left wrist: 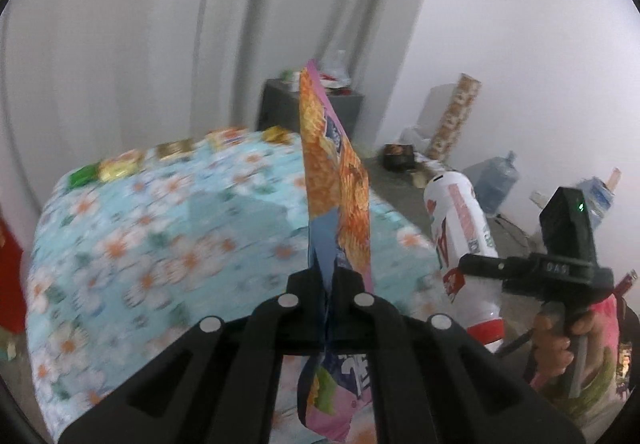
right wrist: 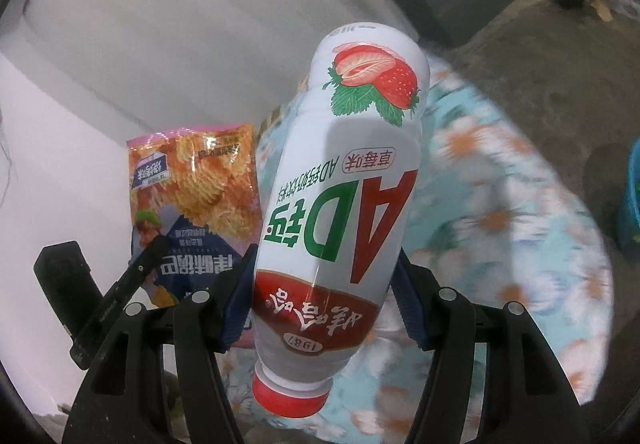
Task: Collect trash
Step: 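Carry the bottle and chip bag over the blue wastebasket with both tools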
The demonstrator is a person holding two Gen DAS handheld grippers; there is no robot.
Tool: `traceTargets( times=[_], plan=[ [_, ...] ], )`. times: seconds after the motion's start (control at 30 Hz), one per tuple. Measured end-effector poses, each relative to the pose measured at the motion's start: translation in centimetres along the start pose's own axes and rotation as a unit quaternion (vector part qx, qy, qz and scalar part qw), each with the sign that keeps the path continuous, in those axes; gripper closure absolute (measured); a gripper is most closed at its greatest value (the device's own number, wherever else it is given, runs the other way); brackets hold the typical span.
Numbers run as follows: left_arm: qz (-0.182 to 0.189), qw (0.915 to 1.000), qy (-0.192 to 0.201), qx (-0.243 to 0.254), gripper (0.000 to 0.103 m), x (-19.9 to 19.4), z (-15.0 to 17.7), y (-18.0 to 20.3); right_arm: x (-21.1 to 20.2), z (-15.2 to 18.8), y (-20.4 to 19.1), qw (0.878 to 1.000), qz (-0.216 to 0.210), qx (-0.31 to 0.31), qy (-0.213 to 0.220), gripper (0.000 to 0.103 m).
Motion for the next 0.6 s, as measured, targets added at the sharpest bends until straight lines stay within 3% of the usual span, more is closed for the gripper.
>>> traceTargets(
  times=[0.2, 0.33, 0.47, 0.6],
  plan=[
    [0.053, 0.9964, 0.010, 0.065, 0.103, 2.4, -2.7, 9.2, -7.8, 0.0, 5.0, 0.996, -0.006, 0.053, 0.072, 0.044],
    [0.091, 0.9897, 0.005, 0.111, 0.103, 5.2, -3.2, 16.2, -13.2, 0.7, 10.5, 0.987, 0.019, 0.105, 0.117, 0.044],
    [0.140, 0.9793, -0.037, 0.141, 0.103, 10.1, -2.2, 23.8, -18.5, 2.1, 16.8, 0.971, 0.056, 0.169, 0.161, 0.044],
    [0.155, 0.9674, -0.100, 0.174, 0.103, 16.3, 0.1, 30.1, -23.2, 3.7, 23.1, 0.946, 0.110, 0.227, 0.205, 0.044]
  ],
)
Point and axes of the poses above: each gripper's, at about its wrist camera, not at the fingertips, and x roughly the way its jaws point, y to its right, z to its underside, the point moved 8 cm from there along x, roughly the way its jaws point, and after that the axes turned 6 degrees about -z, right-handed, at the moved point
